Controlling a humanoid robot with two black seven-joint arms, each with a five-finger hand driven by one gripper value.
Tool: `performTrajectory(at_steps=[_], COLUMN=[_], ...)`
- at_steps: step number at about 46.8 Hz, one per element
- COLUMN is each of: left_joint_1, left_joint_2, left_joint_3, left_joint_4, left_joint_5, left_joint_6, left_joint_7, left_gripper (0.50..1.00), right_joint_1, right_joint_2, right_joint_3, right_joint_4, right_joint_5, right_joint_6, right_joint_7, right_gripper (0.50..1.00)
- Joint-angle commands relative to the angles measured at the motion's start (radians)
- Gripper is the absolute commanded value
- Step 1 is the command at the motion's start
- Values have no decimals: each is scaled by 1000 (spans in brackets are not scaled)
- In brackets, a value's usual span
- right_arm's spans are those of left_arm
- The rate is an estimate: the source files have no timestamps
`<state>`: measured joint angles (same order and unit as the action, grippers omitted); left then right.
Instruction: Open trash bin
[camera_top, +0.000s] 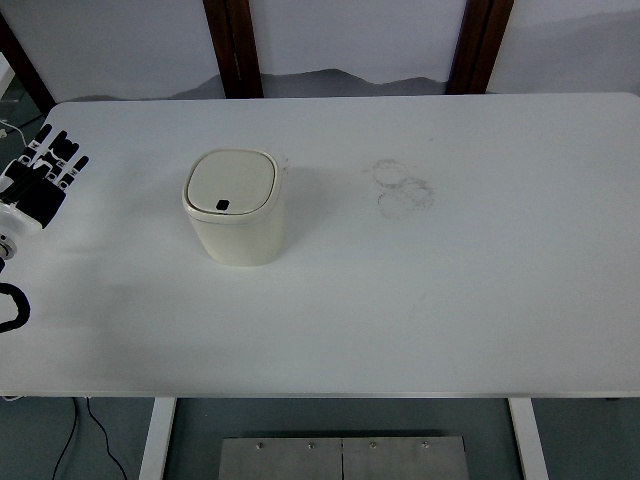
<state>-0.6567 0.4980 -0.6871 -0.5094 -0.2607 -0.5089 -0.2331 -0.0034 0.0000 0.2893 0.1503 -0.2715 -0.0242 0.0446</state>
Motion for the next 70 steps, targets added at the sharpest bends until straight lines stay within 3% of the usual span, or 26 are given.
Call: performTrajectory(at_steps=[1,27,39,50,60,70], left_joint_1=[0,-50,-139,-270,-432,-532], left_joint_2=[1,8,42,91,143,186], left_joint_3=[0,3,23,211,432,526], left_joint_4=[0,2,-6,-103,-242,-376], left_joint_5=[0,11,159,241,271,373], left_joint_6=[7,9,20,62,58,50], left_joint_7=[0,3,9,11,11,12], left_gripper=[1000,1000,1000,1000,1000,1000], right_joint_1=[0,0,-1,-1,-1,0], right_joint_2=[0,0,0,0,0,0], right_joint_3=[1,1,1,1,-1,1], right_joint_4=[0,0,0,0,0,0], right_joint_5=[0,0,0,0,0,0], right_joint_6=[0,0,0,0,0,0], right_joint_7=[0,0,0,0,0,0], right_gripper=[993,993,993,993,991,993])
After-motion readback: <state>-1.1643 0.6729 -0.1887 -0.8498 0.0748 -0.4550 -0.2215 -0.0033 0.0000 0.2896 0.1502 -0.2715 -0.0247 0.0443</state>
